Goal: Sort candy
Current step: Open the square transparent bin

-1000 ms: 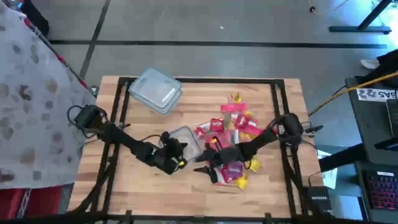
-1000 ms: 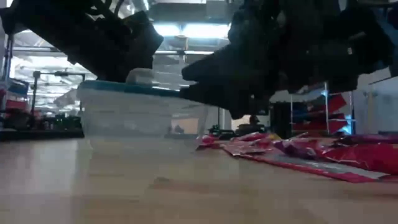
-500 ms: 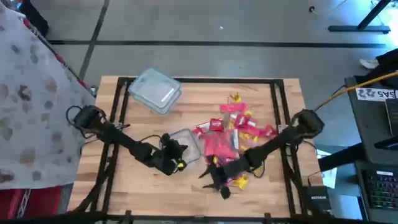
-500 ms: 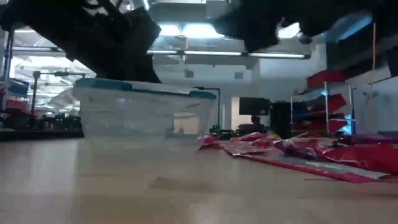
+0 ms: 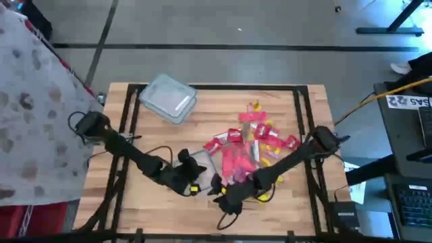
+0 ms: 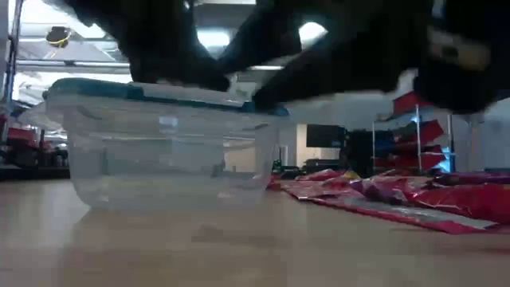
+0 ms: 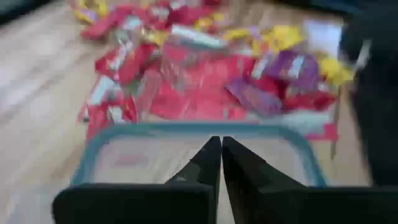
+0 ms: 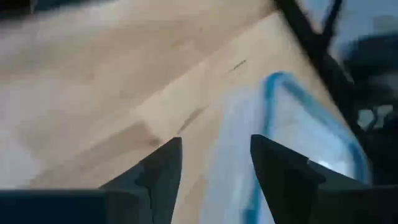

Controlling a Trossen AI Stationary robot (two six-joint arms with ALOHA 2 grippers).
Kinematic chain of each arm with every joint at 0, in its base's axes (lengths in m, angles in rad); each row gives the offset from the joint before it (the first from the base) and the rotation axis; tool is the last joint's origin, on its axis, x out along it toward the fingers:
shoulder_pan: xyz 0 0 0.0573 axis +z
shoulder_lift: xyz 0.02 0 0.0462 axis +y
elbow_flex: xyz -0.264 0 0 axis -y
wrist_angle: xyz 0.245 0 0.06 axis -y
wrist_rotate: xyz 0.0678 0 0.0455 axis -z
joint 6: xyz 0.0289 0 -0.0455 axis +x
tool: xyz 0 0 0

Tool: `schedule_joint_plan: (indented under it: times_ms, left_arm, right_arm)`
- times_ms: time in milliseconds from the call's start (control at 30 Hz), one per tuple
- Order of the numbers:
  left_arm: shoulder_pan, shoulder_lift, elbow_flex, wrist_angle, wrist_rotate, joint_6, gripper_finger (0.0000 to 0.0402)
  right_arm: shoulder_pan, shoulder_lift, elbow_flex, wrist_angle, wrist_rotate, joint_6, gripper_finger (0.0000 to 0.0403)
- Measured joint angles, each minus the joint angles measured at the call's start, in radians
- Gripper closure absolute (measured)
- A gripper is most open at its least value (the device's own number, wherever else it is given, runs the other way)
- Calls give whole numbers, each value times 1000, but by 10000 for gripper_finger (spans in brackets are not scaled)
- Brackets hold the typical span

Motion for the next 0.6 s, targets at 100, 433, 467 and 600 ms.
schedule_joint_plan:
  times_ms: [100,433,467,600]
  left_arm:
    - [0,14,-1,-92,16,-74,402]
    - [-1,91,-35,-92,51,-201,402]
    - [-1,92,-36,-85,55,-197,402]
    - [0,93,-38,-42,73,-161,402]
  right_arm:
    - [1,26,0,18,102,-44,224]
    - [3,54,0,102,242,-143,224]
    - [7,54,0,104,246,-166,224]
    - [6,54,0,105,239,-209,224]
